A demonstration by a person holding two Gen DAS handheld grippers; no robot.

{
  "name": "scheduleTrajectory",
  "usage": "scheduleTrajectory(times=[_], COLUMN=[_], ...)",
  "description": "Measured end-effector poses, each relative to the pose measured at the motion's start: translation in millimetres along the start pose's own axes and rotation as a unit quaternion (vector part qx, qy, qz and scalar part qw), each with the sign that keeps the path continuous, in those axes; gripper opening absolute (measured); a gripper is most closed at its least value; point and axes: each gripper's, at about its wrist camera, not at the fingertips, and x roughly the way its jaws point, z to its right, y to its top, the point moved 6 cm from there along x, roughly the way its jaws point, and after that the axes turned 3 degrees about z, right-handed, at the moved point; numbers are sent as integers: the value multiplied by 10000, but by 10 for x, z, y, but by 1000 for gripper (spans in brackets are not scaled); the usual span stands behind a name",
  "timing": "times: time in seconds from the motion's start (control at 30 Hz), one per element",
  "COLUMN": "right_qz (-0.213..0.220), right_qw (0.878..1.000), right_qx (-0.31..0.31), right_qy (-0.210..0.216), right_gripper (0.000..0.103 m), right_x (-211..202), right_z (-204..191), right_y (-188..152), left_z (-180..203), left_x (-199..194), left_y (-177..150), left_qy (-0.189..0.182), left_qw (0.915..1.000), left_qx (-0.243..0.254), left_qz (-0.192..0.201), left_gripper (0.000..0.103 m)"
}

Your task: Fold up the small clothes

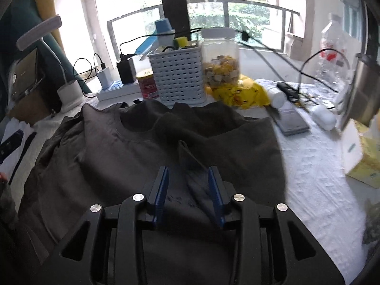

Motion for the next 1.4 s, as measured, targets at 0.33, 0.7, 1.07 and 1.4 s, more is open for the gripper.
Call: scheduleTrajectory(times=[0.33,0.7,1.07,1.4], right_qz=[-21,-152,-97,-770], right_qw=[9955,9966,9990,9911], right_qx=[729,812,-275,-909], right_qy=[-609,27,351,590], right_gripper=[40,40,10,18], right_x=[-313,-297,-442,-368], right_z=[841,740,247,-135], right_y=[-295,-487,-488,-777], left_z=[417,696,737,659], left_x=[5,6,-126,-235], left_y=[-13,-27,-38,-116], left_qy=[-144,-200,-169,-180], left_qw=[9994,9982,9982,9983], left_qx=[293,548,578,541], left_qz=[-74,-140,-83,-125], left_gripper=[103,103,103,103])
